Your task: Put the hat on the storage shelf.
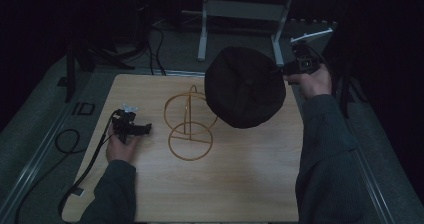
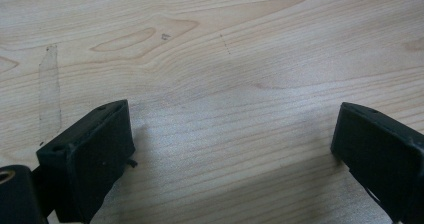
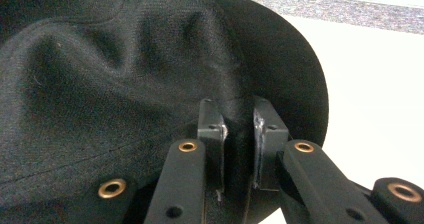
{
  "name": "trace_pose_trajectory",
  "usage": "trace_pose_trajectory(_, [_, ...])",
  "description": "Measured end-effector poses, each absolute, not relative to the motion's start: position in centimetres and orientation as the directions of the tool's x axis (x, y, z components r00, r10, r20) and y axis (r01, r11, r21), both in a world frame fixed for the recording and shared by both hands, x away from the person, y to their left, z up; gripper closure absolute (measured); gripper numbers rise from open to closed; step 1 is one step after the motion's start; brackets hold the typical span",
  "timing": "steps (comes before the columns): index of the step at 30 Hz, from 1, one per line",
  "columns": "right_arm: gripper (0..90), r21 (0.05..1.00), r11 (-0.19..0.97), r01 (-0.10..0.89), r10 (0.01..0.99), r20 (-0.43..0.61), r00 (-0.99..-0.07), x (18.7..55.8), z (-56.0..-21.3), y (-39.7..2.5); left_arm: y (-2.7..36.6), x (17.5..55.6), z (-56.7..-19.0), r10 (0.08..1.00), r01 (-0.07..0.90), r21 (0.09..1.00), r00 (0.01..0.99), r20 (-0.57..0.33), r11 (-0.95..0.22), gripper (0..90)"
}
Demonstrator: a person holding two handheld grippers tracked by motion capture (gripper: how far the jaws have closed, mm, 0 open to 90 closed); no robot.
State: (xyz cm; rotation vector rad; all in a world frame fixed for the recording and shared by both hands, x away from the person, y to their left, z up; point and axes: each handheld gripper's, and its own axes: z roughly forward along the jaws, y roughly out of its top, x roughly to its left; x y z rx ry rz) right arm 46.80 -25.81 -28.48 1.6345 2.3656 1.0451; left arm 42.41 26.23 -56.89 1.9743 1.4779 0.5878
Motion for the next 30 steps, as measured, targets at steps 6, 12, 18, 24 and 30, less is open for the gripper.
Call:
trace_pose_trajectory(6, [78.6, 0.572, 0.195, 0.797, 0.848, 0.309, -0.43, 46.8, -28.5, -25.4, 26.2, 42.4, -56.9, 0.959, 0.695, 0.69, 0.283, -0.003, -0.203, 2.9])
trace_pose_trajectory(12, [78.4, 0.571, 0.209, 0.794, 0.841, 0.309, -0.444, 46.8, -28.7, -24.8, 26.2, 42.4, -56.9, 0.959, 0.695, 0.69, 0.283, -0.003, -0.203, 2.9])
trace_pose_trajectory(18, [78.4, 0.573, 0.206, 0.793, 0.838, 0.315, -0.445, 46.8, -28.7, -24.5, 26.2, 42.4, -56.9, 0.959, 0.695, 0.69, 0.283, -0.004, -0.202, 2.9])
trace_pose_trajectory(24, [78.4, 0.574, 0.211, 0.792, 0.831, 0.322, -0.454, 46.8, -28.7, -24.1, 26.2, 42.4, -56.9, 0.959, 0.694, 0.691, 0.283, -0.003, -0.202, 2.9])
trace_pose_trajectory(30, [78.3, 0.576, 0.217, 0.788, 0.828, 0.32, -0.461, 46.8, -28.5, -23.5, 26.2, 42.4, -56.9, 0.959, 0.694, 0.69, 0.283, -0.003, -0.203, 2.9])
